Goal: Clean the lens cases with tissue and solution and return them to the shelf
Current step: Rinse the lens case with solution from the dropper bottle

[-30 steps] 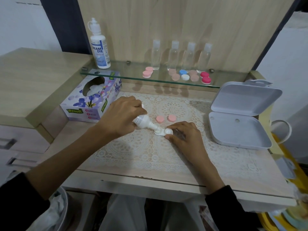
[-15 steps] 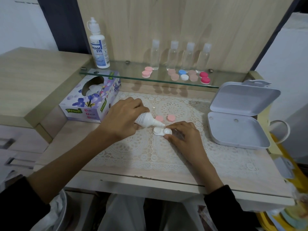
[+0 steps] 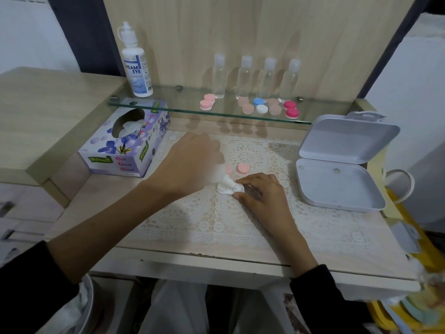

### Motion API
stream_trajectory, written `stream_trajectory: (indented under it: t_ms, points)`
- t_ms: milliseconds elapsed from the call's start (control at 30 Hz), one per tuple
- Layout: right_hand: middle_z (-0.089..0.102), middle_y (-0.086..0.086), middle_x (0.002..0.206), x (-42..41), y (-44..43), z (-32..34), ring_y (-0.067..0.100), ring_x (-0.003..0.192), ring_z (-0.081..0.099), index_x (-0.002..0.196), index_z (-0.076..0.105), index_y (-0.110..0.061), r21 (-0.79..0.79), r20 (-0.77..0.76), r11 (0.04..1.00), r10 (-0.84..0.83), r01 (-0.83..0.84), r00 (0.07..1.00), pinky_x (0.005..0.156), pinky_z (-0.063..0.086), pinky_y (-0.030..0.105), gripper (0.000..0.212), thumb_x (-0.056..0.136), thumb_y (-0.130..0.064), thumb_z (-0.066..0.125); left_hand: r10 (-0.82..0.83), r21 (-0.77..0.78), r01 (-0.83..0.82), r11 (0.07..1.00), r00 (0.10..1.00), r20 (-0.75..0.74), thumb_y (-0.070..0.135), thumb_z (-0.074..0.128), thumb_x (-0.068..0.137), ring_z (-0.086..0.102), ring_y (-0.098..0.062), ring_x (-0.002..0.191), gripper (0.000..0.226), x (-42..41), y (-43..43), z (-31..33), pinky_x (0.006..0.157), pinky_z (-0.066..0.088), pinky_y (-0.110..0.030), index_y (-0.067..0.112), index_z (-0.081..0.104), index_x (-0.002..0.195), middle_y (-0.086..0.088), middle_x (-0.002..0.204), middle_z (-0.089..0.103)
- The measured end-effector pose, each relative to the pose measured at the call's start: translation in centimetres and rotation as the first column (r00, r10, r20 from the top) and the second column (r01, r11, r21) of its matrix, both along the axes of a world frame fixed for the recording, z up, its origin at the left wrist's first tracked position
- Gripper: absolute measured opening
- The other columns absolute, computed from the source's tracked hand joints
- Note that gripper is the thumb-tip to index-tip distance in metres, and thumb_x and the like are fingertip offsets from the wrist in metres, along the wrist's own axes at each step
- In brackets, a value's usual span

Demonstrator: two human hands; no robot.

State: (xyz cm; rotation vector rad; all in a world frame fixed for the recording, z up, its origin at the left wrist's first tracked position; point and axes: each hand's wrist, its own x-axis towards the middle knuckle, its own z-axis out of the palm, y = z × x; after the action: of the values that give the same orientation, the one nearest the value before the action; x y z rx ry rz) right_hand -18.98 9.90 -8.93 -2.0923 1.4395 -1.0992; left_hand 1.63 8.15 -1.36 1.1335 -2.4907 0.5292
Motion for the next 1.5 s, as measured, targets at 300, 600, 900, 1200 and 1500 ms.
stream_trajectory:
  t_ms: [300, 600, 900, 1200, 1500]
  points:
    - [0.066, -0.011, 0.098, 0.0, 0.0, -0.1, 0.013, 0.095, 0.049, 0.103, 0.074, -0.024, -0.018, -0.005, 1.000, 0.004, -0.004, 1.000, 0.077, 0.036, 0.017, 0.024, 0.079, -0.026, 0.078, -0.013, -0.022, 0.013, 1.000, 1.000, -0.009, 0.002, 0.081, 0.050, 0.057, -0.027, 0.075, 0.038, -0.5, -0.3, 0.1, 0.069, 0.043, -0.037, 0.012, 0.072, 0.086, -0.003, 0.080, 0.064]
    - [0.065, -0.011, 0.098, 0.0, 0.0, -0.2, 0.014, 0.095, 0.049, 0.104, 0.074, -0.022, -0.022, -0.019, 1.000, -0.002, 0.002, 1.000, 0.077, 0.035, 0.015, 0.026, 0.079, -0.027, 0.077, -0.021, -0.011, 0.021, 1.000, 0.999, -0.028, 0.006, 0.086, 0.046, 0.058, -0.027, 0.072, 0.040, -0.3, -0.3, 0.1, 0.069, 0.044, -0.037, 0.011, 0.072, 0.084, -0.004, 0.078, 0.065]
    - [0.066, -0.010, 0.099, 0.0, -0.1, -0.2, 0.013, 0.097, 0.049, 0.104, 0.073, -0.023, -0.014, -0.019, 1.000, 0.002, -0.003, 1.000, 0.078, 0.035, 0.016, 0.025, 0.080, -0.028, 0.077, -0.014, -0.006, 0.013, 1.000, 0.997, -0.070, 0.008, 0.086, 0.048, 0.058, -0.027, 0.073, 0.040, 0.0, -0.3, -0.4, 0.068, 0.043, -0.036, 0.012, 0.071, 0.085, -0.004, 0.079, 0.064]
    - [0.063, -0.015, 0.097, 0.0, -0.1, -0.1, 0.012, 0.097, 0.048, 0.103, 0.073, -0.025, 0.006, 0.015, 1.000, -0.002, 0.001, 1.000, 0.078, 0.034, 0.015, 0.024, 0.080, -0.028, 0.077, 0.281, 0.267, -0.166, 0.949, 0.827, -0.487, 0.022, 0.090, 0.054, 0.055, -0.018, 0.087, 0.057, 2.2, 1.1, -3.8, 0.070, 0.038, -0.028, 0.016, 0.062, 0.104, 0.003, 0.099, 0.058]
    - [0.065, -0.012, 0.097, 0.1, 0.2, 0.1, 0.012, 0.099, 0.049, 0.104, 0.073, -0.024, 0.021, 0.031, 1.000, 0.005, -0.006, 0.999, 0.079, 0.033, 0.013, 0.025, 0.079, -0.025, 0.078, 0.486, 0.474, -0.110, 0.873, 0.250, -0.837, 0.024, 0.084, 0.067, 0.059, -0.019, 0.101, 0.056, 3.6, 0.3, -5.3, 0.088, 0.052, -0.040, 0.018, 0.052, 0.112, -0.003, 0.116, 0.060]
